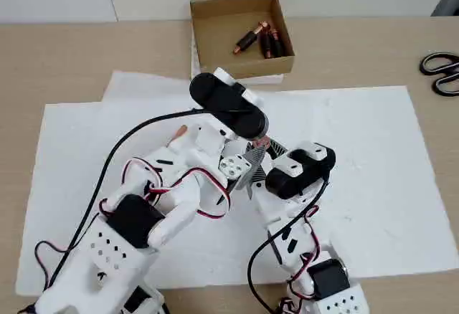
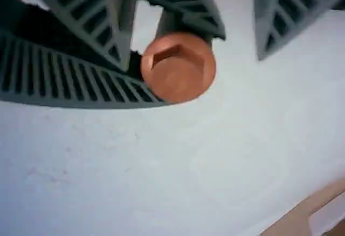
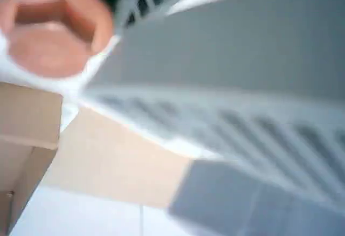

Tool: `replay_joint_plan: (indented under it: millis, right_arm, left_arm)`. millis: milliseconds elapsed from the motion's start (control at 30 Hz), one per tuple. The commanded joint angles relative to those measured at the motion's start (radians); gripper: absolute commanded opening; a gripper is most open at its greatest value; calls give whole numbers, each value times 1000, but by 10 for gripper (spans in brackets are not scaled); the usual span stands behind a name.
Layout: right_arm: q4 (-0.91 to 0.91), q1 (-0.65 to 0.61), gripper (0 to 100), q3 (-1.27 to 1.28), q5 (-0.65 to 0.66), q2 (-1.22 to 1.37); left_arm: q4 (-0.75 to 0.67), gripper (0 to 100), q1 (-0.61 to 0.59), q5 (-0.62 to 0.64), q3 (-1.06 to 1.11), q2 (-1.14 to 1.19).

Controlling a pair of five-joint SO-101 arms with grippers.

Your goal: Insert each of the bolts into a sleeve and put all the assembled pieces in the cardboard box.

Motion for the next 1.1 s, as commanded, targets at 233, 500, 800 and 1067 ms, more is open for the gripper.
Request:
replay_joint_plan:
  millis: [233, 500, 800, 1067]
  right_arm:
    - [-28, 1, 4, -23, -11, -18]
    - [-24, 67, 4, -15, -12, -16]
    - [18, 180, 4, -282, 32, 65]
    - [-84, 185, 4, -944, 57, 835]
  left_arm:
    - [60, 147, -264, -34, -58, -34]
    - [126, 145, -870, 31, -90, -32]
    - [460, 147, -1215, -86, -251, -31]
    - [493, 145, -1223, -34, -262, -31]
